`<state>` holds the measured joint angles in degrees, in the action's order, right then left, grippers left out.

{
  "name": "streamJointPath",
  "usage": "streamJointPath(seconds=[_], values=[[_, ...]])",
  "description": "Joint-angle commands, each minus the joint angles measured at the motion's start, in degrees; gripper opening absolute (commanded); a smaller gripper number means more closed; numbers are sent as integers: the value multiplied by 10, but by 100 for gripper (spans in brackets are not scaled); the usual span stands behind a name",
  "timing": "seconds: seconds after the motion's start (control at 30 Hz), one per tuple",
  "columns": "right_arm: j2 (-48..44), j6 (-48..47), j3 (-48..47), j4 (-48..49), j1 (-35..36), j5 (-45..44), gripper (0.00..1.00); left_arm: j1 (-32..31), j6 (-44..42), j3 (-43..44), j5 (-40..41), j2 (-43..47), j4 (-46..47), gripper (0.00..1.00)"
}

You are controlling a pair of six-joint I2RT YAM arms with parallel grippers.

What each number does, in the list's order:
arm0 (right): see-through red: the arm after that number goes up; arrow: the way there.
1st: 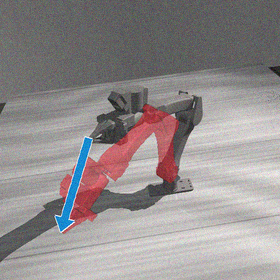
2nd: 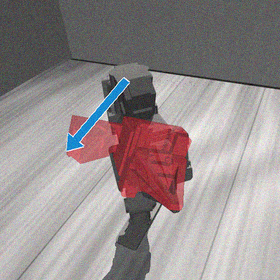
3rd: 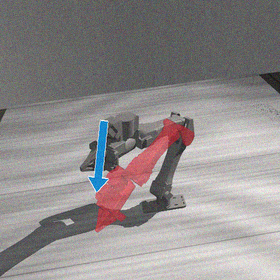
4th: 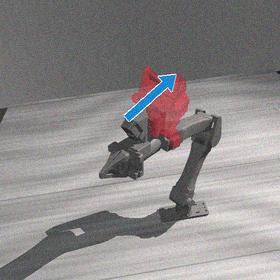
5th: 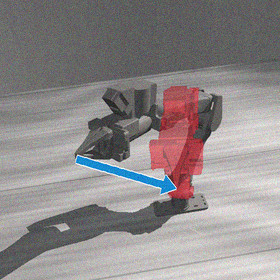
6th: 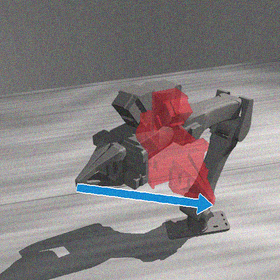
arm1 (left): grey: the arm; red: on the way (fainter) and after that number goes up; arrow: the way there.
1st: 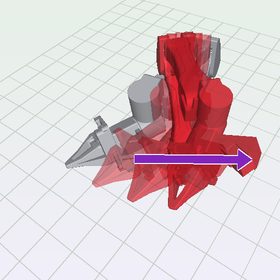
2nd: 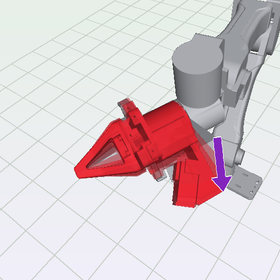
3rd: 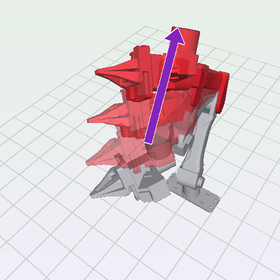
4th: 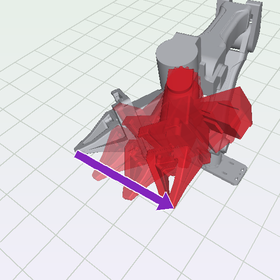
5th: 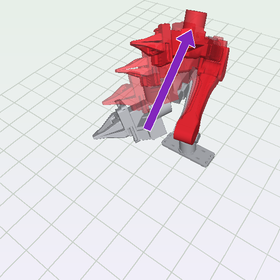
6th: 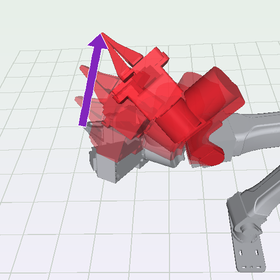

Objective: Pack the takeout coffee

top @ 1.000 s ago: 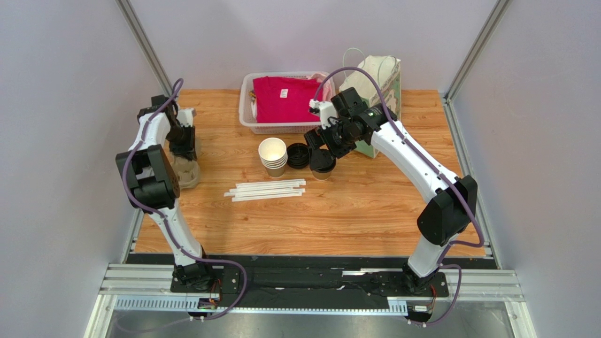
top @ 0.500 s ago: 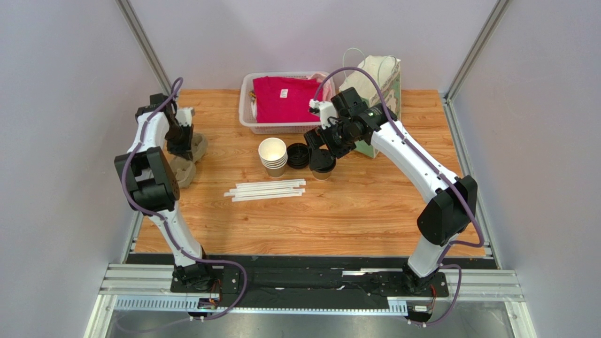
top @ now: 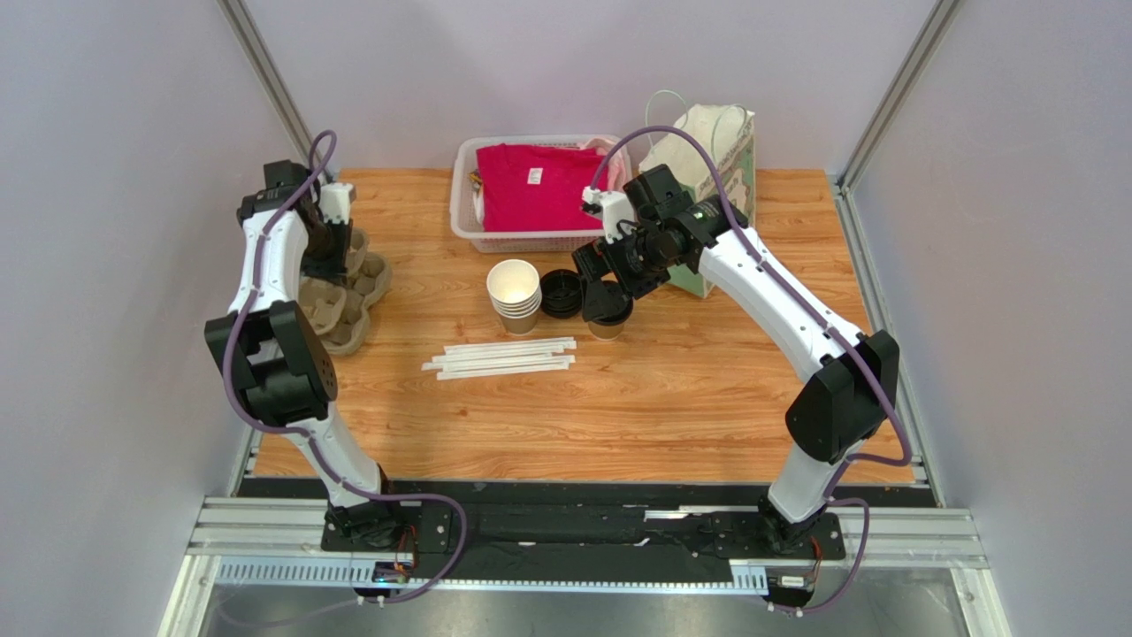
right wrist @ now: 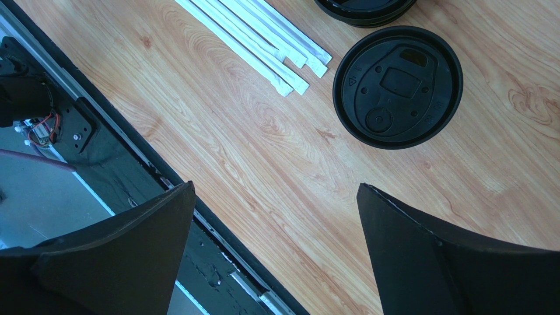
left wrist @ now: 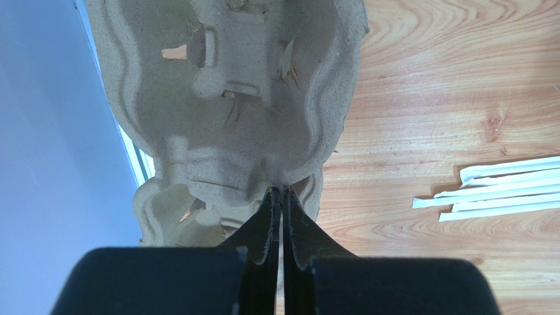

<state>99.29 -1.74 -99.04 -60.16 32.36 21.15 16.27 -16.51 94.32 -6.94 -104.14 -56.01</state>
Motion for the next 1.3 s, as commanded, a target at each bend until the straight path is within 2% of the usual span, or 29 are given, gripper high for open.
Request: streamJointPath(seconds=[0.0, 0.13, 0.27, 0.43, 0.57, 0.67, 0.83, 0.93, 1.03, 1.27], values=[[-16, 3, -9, 15, 1, 5, 100, -5, -31, 0, -20, 67, -2, 0], [-21, -2, -12, 12, 0, 0, 100, -36, -66, -40, -33, 142, -14, 0], [-30, -8, -10, 9, 0, -4, 100, -72, -76, -76, -60, 219, -91, 0], [-48, -13, 3, 8, -1, -10, 100, -85, -86, -191, -84, 262, -141, 0], [-62, -20, 7, 8, -5, -13, 100, -86, -89, -278, -75, 265, -112, 0], [-69, -27, 0, 4, -15, -13, 100, -86, -87, -292, -39, 243, -68, 0], [-73, -35, -27, -19, -55, -5, 100, -81, -93, -254, 27, 175, 24, 0], [-75, -49, -57, -39, -85, 6, 100, -74, -98, -213, 9, 141, 18, 0], [-86, -63, -84, -52, -117, 14, 100, -81, -106, -236, -10, 160, 18, 0], [-113, -58, -162, -50, -202, 46, 100, -84, -113, -358, -15, 210, 47, 0]])
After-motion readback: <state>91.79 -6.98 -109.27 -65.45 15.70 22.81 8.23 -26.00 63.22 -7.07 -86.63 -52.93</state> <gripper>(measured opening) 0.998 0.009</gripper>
